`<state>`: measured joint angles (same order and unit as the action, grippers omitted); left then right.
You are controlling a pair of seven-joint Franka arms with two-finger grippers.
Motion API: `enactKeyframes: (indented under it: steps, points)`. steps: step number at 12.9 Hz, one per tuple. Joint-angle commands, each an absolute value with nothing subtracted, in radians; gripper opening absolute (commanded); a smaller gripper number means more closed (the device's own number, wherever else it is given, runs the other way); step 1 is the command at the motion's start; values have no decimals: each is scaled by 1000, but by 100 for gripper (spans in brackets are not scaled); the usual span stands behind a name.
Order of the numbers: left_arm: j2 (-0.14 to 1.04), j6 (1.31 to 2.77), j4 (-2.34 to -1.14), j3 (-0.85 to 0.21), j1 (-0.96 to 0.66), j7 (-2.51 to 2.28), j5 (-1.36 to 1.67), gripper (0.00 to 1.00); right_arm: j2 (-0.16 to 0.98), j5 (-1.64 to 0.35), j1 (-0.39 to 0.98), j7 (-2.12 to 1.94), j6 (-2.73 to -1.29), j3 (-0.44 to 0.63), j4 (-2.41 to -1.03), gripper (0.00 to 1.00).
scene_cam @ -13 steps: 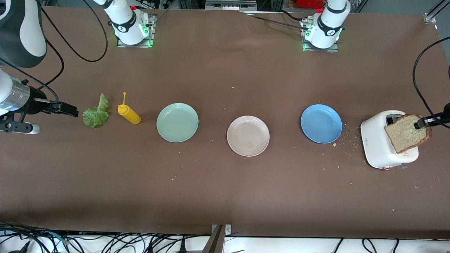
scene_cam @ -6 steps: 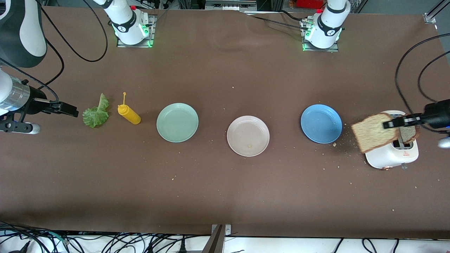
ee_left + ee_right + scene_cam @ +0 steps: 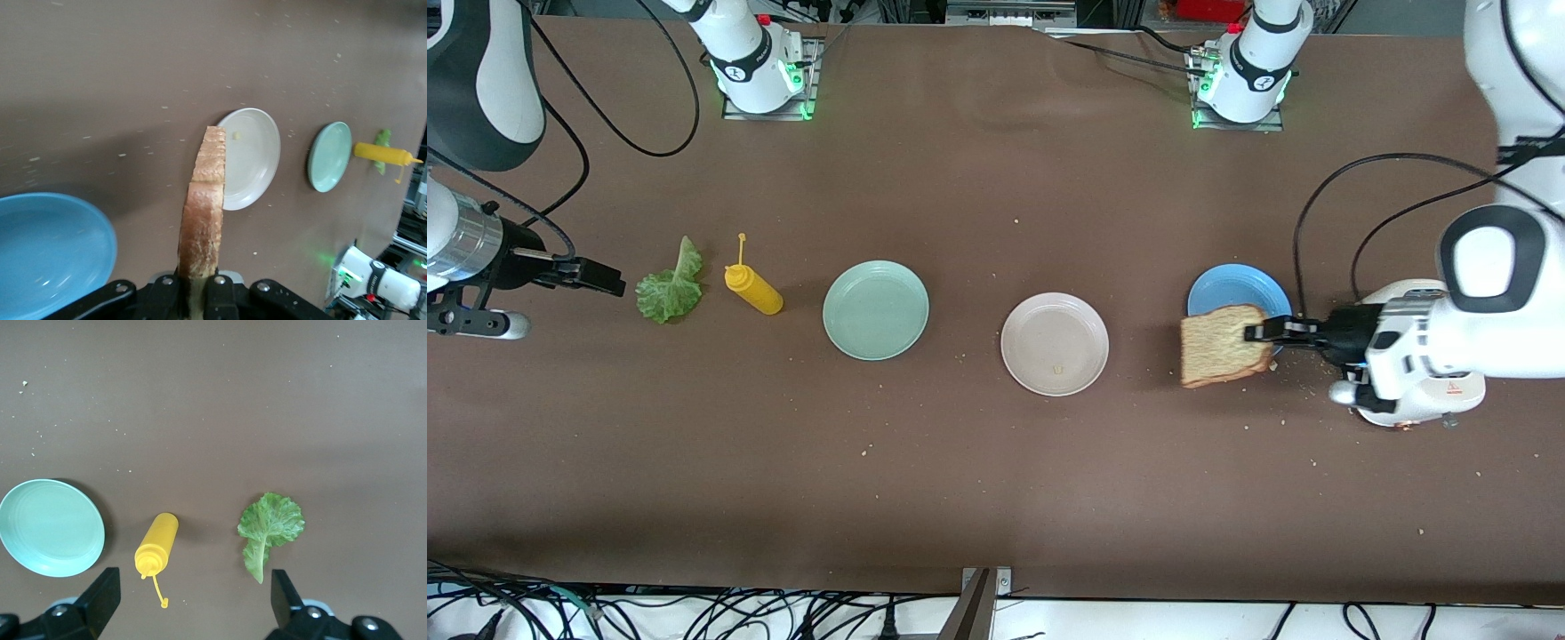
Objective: Make sandwich in beige plate with both arms
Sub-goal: 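Carry the toast slice over the beige plate with the left gripper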
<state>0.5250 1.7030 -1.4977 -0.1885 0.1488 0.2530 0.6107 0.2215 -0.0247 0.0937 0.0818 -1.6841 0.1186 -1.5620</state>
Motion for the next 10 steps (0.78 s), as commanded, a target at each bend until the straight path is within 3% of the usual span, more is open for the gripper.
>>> enactKeyframes:
  steps: [1,10]
  points:
    - [552,1719,-1471,-186,94,284,666,0,229,-14,94,97,-1677,117,-1542,100]
    - [652,1721,-1474,-186,18,63,876,0,229,-15,94,95,-1677,117,-1542,100]
